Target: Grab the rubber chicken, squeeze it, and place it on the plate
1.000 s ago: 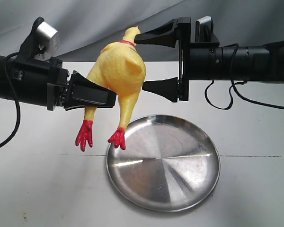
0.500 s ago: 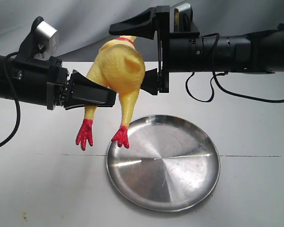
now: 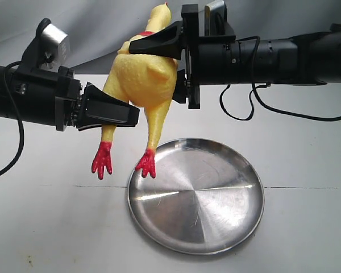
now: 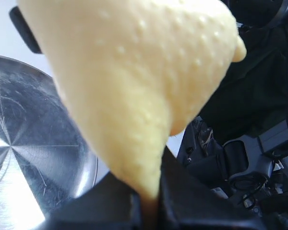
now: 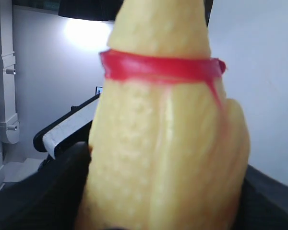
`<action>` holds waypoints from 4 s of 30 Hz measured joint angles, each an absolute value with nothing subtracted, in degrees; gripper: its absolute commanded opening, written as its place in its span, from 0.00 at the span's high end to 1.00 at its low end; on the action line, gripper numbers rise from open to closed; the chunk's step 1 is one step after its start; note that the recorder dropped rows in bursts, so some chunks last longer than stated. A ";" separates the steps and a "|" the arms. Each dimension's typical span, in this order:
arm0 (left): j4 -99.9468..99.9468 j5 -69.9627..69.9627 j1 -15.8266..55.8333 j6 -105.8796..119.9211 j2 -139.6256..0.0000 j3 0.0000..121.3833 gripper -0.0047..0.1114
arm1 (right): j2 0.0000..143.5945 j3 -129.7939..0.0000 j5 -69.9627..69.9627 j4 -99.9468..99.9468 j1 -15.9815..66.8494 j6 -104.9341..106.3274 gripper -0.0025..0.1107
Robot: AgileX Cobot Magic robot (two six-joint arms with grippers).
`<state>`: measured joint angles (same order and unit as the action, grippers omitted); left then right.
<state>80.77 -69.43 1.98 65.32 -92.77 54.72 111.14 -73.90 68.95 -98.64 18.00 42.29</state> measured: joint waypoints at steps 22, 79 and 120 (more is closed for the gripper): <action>80.77 -69.33 1.98 65.32 -92.77 54.72 0.96 | 111.14 -74.12 68.85 -98.50 18.00 43.04 0.45; 82.49 -69.42 6.46 67.04 -92.67 54.72 0.96 | 111.14 -74.23 69.39 -93.33 16.02 36.88 0.96; 80.10 -70.02 6.46 67.04 -92.45 54.72 0.96 | 111.14 -74.23 67.79 -89.46 14.77 31.86 0.98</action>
